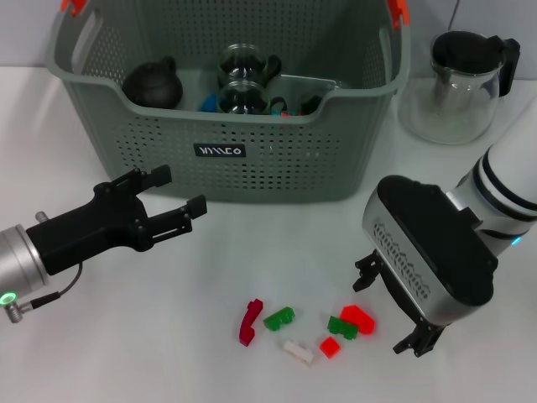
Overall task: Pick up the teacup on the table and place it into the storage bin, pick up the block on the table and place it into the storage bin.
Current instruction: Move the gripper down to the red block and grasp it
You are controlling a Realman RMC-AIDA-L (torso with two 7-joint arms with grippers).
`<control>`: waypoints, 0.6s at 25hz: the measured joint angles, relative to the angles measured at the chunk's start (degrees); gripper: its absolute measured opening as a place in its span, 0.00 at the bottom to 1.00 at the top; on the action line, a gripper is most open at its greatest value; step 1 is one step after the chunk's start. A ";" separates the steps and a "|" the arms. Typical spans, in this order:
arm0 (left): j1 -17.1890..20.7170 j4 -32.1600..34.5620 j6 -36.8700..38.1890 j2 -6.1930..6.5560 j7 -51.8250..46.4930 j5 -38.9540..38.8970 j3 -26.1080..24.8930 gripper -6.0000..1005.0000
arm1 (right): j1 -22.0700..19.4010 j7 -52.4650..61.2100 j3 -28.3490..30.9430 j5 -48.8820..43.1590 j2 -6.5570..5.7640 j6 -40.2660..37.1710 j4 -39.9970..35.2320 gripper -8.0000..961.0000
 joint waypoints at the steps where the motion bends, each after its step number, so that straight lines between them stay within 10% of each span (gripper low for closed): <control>1: -0.06 -0.05 -0.27 0.02 0.00 0.00 -0.06 0.86 | 0.05 -0.88 -0.35 -0.03 0.00 0.18 0.00 0.99; 15: -0.41 -0.10 -2.20 0.10 -0.28 -0.49 -0.09 0.86 | 0.80 -9.50 -6.46 -0.75 0.14 5.71 1.69 0.99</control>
